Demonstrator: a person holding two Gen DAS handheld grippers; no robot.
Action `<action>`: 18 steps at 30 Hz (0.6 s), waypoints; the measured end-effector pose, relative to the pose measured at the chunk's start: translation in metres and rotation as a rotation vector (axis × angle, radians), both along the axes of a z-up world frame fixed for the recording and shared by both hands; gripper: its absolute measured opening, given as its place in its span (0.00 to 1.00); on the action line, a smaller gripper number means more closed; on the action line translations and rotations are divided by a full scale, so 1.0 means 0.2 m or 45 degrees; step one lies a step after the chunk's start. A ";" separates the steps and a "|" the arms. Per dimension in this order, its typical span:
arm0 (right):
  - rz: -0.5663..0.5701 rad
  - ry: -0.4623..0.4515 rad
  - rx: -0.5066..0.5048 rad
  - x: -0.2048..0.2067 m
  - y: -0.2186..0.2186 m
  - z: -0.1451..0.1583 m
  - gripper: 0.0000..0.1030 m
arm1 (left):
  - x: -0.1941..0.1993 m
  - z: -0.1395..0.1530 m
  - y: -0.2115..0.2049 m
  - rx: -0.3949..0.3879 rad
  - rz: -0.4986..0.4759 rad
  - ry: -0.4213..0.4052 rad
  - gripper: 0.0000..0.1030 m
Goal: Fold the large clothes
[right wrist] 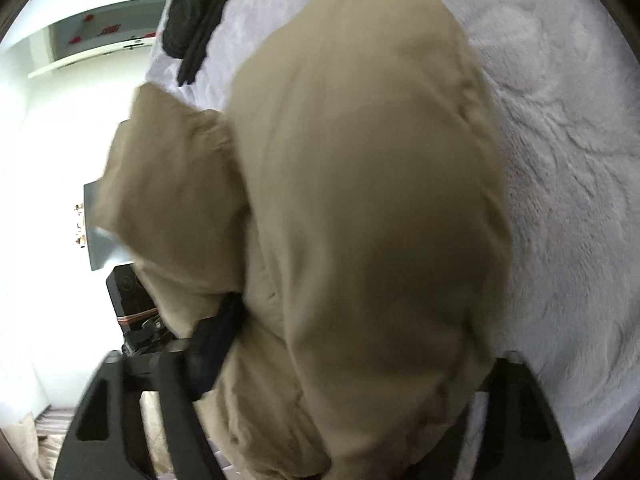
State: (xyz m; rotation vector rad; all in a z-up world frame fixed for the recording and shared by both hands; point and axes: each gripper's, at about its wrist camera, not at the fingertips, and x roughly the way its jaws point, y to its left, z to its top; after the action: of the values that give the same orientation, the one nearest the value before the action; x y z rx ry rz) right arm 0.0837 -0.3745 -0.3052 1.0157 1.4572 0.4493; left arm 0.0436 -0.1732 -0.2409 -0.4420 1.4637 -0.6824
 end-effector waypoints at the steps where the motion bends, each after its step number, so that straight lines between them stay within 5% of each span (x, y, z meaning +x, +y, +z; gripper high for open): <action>1: 0.004 -0.012 -0.007 -0.01 0.00 0.02 0.52 | -0.01 0.03 0.00 -0.011 -0.004 -0.014 0.84; 10: 0.024 -0.113 0.035 -0.01 0.11 0.24 0.46 | 0.01 0.28 0.08 -0.073 0.033 -0.102 0.81; 18: 0.082 -0.212 0.057 0.15 0.45 0.37 0.46 | 0.15 0.49 0.45 -0.082 0.113 -0.203 0.81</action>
State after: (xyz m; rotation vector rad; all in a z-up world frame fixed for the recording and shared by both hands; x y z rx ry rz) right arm 0.1139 -0.2850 -0.2303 0.9458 1.3386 0.6013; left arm 0.0731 -0.0825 -0.1437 -0.4885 1.2671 -0.6798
